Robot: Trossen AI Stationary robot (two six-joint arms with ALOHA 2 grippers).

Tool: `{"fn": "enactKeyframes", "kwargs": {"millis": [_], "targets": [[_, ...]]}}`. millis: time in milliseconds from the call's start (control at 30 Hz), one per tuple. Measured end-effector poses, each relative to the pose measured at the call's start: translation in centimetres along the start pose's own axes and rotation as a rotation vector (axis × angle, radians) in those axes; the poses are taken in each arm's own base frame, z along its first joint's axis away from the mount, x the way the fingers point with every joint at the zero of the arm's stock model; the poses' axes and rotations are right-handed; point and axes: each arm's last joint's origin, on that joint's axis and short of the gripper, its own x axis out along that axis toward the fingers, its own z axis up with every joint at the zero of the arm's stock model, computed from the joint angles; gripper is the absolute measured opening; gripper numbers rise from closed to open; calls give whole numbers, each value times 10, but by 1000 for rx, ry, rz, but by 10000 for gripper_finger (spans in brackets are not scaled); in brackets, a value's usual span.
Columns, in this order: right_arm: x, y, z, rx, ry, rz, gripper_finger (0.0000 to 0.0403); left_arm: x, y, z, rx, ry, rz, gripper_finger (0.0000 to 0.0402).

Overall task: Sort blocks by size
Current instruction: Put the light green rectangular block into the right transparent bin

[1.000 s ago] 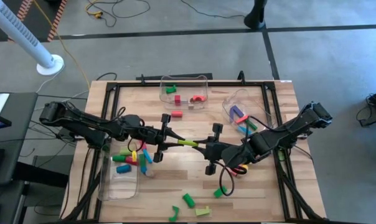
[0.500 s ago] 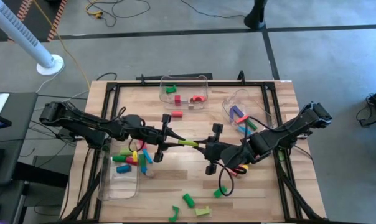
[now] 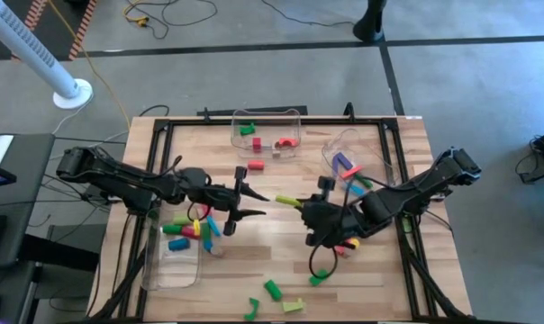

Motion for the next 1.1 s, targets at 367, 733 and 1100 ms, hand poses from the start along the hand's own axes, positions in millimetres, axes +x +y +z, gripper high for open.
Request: {"fn": "enactKeyframes", "kwargs": {"millis": [367,733,1100], "targets": [[11,-46,-44,91,433,-250,83,-3,-10,-23,-83,250,-88,184],[31,-103,-93,255,691,-343,83,-7,-21,-31,-157,347,-194,184],[43,-139,-167,577,757,-180,83,-12,-35,-36,-173,434,-298,183]]}}
